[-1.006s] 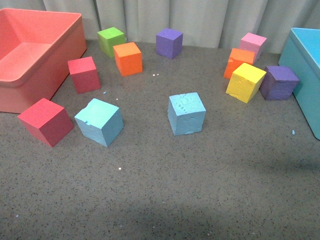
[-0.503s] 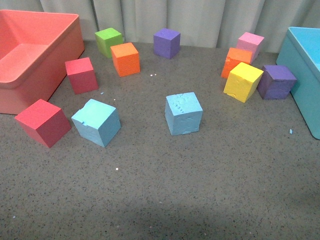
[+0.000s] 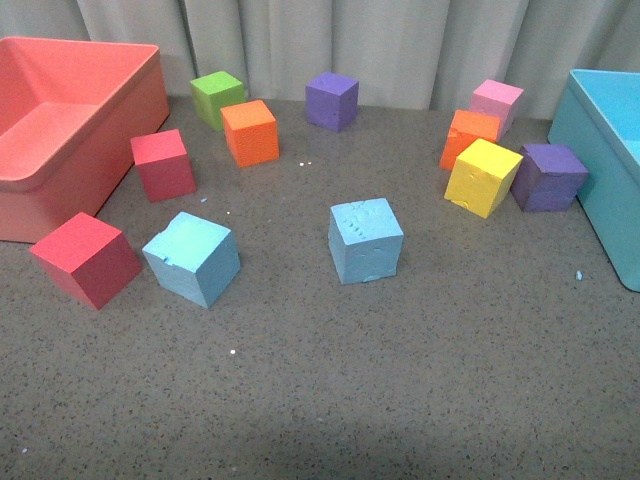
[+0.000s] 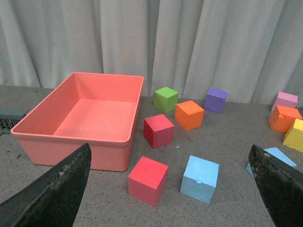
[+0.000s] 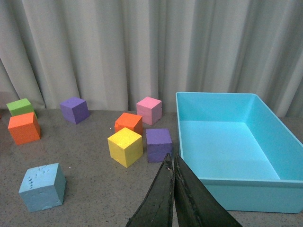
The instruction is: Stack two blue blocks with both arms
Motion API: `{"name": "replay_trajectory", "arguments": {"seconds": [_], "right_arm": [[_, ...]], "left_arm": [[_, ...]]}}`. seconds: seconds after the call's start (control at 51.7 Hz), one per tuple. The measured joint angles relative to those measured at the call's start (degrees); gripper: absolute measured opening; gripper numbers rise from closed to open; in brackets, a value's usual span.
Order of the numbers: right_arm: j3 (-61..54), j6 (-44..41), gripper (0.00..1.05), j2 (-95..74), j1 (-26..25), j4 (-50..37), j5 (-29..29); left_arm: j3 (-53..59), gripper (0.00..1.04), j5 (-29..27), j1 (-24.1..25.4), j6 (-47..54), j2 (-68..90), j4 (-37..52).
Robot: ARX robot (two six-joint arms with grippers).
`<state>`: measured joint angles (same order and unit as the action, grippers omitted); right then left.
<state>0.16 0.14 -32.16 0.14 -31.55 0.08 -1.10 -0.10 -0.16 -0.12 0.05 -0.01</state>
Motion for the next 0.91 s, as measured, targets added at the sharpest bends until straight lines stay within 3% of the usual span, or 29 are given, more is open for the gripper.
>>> {"name": "replay_trajectory", "arguments": {"seconds": [0.387,0.909], "right_arm": [[-0.02,0.00,0.01,12.28,0.00,11.56,-0.02],[-0.02,0.00,0.01,21.66,0.00,20.83,-0.04]], "left_arm": [[0.00,0.98,0.00,0.00,0.00,0.00,0.00],[0.00,0.98,0.00,0.00,-0.02,0.00,0.00]]}}
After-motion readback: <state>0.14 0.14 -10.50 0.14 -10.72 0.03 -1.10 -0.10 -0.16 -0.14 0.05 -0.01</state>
